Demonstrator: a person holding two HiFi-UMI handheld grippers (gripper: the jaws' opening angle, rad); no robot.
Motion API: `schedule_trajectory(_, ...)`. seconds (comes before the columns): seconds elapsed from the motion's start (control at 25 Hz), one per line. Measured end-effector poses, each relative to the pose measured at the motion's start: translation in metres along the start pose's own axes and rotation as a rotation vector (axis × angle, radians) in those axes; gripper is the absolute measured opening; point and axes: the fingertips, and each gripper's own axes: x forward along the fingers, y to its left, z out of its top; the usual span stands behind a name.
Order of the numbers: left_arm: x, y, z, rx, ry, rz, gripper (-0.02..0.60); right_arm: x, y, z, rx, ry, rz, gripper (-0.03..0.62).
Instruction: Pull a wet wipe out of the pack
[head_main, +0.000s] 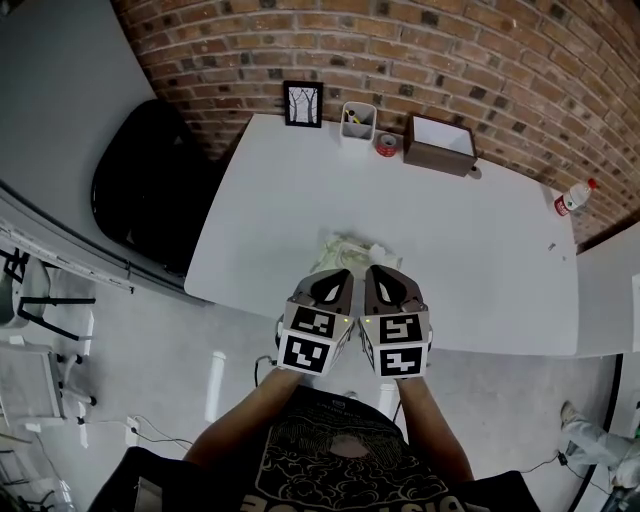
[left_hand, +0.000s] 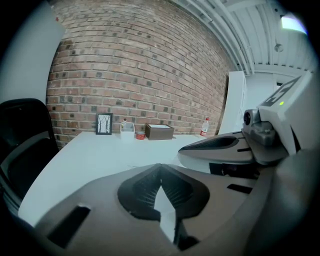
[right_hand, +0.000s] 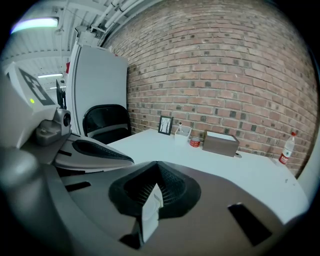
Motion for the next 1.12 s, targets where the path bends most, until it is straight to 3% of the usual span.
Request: schedule_trajectory(1.12, -0.052, -0.059, -0.005, 0.019, -0.069, 0.049, 0.012, -0.081, 0.011, -0.010, -0.023, -0.100, 0.046, 0.015)
